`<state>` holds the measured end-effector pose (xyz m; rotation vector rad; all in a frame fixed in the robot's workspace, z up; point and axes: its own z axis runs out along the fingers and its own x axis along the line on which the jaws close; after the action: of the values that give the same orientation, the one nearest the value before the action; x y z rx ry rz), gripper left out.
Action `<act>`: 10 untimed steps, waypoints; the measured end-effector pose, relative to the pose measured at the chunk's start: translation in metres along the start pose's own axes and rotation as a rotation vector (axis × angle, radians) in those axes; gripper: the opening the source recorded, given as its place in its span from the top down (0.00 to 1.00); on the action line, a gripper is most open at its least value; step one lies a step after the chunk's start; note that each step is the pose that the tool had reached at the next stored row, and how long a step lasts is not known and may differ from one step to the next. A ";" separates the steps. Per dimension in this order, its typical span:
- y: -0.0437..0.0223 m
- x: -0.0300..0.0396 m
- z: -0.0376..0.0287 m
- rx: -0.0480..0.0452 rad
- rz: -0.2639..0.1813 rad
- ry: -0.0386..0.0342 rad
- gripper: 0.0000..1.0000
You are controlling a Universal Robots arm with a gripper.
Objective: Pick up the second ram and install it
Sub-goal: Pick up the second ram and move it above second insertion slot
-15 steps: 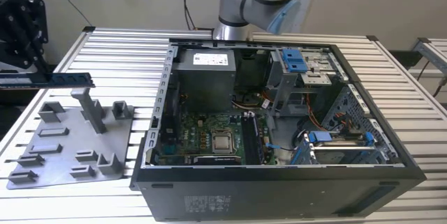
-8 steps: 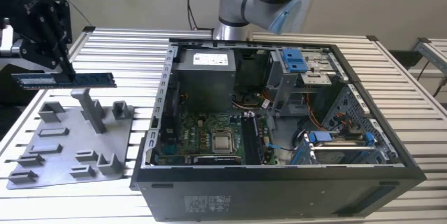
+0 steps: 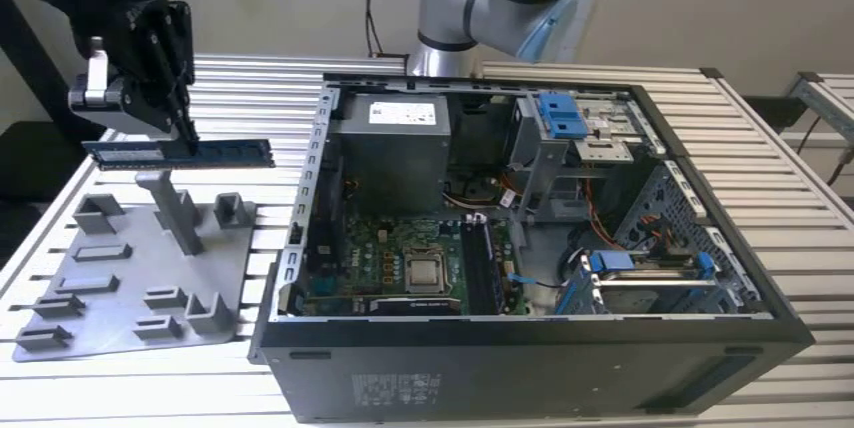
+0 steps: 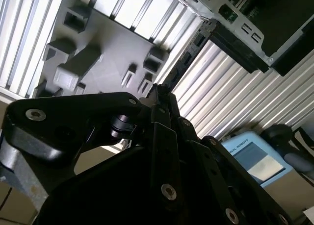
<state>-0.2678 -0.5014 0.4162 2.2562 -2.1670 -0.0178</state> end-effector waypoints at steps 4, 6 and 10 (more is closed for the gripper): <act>-0.0181 0.0007 -0.0003 0.0000 0.000 0.0000 0.86; -0.0272 0.0011 -0.0005 0.0000 0.000 0.0000 0.86; -0.0456 0.0019 -0.0008 0.0000 0.000 0.0000 0.86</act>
<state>-0.2221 -0.5014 0.4162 2.2563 -2.1669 -0.0178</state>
